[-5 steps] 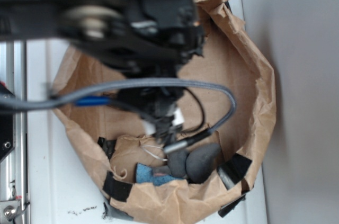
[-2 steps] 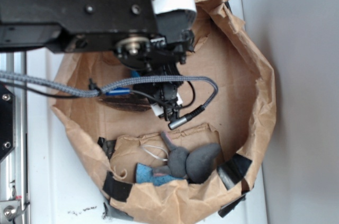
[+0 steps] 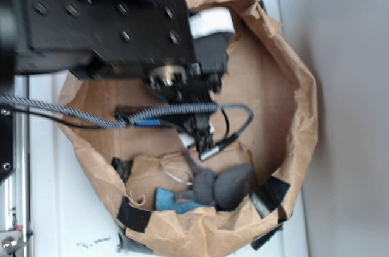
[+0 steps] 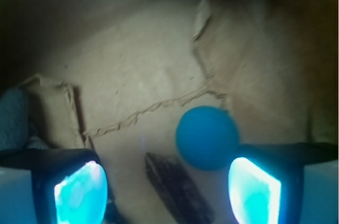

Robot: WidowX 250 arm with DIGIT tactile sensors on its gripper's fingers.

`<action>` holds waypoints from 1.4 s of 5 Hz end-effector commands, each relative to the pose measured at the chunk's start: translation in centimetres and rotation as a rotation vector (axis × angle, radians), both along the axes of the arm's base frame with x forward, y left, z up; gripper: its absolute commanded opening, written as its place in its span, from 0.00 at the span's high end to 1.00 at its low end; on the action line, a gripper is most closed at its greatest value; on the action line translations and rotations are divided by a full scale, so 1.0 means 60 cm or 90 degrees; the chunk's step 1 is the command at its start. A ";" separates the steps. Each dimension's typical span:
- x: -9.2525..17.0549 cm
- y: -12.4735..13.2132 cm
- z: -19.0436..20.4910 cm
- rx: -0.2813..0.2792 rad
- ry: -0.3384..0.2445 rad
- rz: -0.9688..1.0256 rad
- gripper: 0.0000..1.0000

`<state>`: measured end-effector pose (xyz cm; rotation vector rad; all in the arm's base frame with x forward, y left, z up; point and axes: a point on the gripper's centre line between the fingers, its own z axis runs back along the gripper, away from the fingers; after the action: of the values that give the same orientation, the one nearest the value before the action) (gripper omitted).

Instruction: Grab the blue ball.

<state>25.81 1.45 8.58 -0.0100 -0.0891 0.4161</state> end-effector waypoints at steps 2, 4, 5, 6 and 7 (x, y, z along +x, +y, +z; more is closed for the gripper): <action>0.011 0.001 0.014 0.014 0.013 0.006 0.00; 0.011 0.001 0.014 0.014 0.013 0.006 0.00; 0.010 0.026 0.032 -0.010 -0.001 0.025 0.00; -0.002 0.030 0.044 -0.022 -0.030 0.015 0.00; -0.016 0.025 0.050 -0.016 -0.043 0.012 0.00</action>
<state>24.70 2.35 10.37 -0.0423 -0.0985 0.4339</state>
